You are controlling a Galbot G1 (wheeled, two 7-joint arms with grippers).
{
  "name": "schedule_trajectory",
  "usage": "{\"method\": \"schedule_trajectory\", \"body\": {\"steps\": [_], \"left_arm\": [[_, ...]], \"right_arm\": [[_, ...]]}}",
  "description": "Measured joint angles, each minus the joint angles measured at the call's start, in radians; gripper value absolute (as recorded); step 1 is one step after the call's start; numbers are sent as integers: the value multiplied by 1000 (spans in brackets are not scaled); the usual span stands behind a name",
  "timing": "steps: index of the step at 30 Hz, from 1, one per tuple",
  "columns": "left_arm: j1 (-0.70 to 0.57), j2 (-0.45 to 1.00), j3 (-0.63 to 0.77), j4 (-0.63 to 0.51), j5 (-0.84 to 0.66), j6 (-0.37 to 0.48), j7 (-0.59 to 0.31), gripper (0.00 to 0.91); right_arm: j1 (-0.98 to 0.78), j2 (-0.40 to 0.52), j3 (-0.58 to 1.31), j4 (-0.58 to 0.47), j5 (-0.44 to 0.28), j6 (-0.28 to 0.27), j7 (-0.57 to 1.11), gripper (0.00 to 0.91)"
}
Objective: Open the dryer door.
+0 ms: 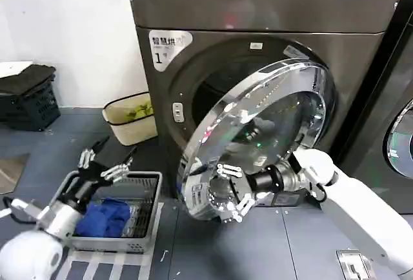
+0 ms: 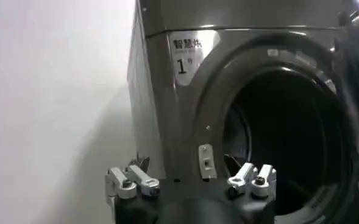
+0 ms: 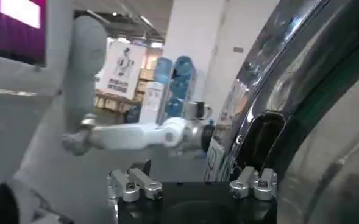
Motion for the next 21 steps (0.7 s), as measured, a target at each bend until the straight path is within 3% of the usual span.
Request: {"method": "schedule_trajectory", "body": {"steps": [12, 21], "left_arm": [[-195, 40, 208, 125, -2, 3, 38, 907], [-359, 10, 367, 214, -26, 3, 63, 907]], "right_arm": [[-84, -52, 102, 27, -7, -6, -41, 907], [-259, -122, 274, 75, -2, -5, -61, 907]]}}
